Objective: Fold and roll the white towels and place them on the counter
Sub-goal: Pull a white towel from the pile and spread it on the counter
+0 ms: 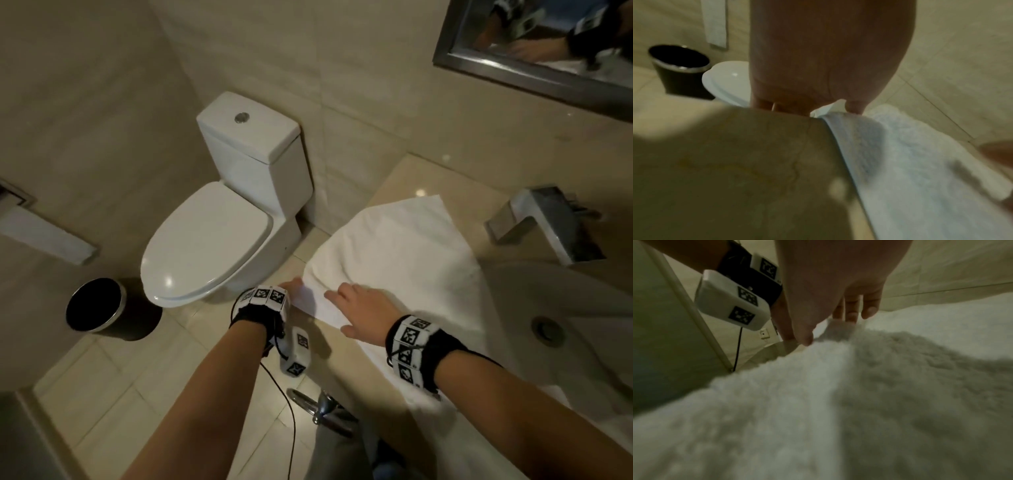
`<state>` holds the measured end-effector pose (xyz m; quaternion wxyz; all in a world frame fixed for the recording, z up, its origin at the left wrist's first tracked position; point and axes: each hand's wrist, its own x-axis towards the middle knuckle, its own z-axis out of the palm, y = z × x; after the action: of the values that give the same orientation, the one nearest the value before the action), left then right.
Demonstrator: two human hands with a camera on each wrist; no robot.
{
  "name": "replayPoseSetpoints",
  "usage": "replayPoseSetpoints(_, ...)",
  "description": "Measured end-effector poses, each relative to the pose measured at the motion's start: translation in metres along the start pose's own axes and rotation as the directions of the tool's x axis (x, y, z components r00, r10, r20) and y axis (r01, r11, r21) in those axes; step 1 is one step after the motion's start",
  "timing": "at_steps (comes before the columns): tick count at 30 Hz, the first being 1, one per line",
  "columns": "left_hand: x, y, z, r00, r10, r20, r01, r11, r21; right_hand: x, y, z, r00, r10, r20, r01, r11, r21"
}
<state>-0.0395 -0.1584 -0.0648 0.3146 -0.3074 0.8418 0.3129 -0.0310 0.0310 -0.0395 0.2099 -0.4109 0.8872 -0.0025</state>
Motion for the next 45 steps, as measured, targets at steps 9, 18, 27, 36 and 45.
replayPoseSetpoints(9, 0.056, -0.004, -0.003, 0.995, -0.091, 0.042, 0.097, 0.769, -0.631, 0.011, -0.013, -0.001, 1.000, -0.016, -0.015, 0.016, 1.000, 0.007)
replayPoseSetpoints(18, 0.015, 0.070, -0.071, 0.978, 0.136, -0.157, -0.203, 0.479, -0.854, 0.008, 0.017, -0.023, 0.874, 0.484, -0.031, -0.244, 0.494, 0.835)
replayPoseSetpoints(27, -0.007, 0.190, -0.068, 0.866, 0.495, -0.067, -0.395, 0.596, -0.699, -0.032, 0.075, -0.054, 0.653, 0.756, -0.041, -0.186, 0.213, 0.959)
replayPoseSetpoints(36, 0.038, 0.252, 0.008, 0.870, 0.491, 0.043, -0.481, 0.864, -0.150, -0.041, 0.179, -0.010, 0.448, 0.869, 0.210, -0.607, 0.124, 0.785)
replayPoseSetpoints(45, 0.092, 0.180, 0.012, 0.910, 0.406, -0.082, -0.371, 0.887, 0.274, -0.036, 0.185, 0.023, 0.326, 0.907, 0.268, -0.668, 0.020, 0.744)
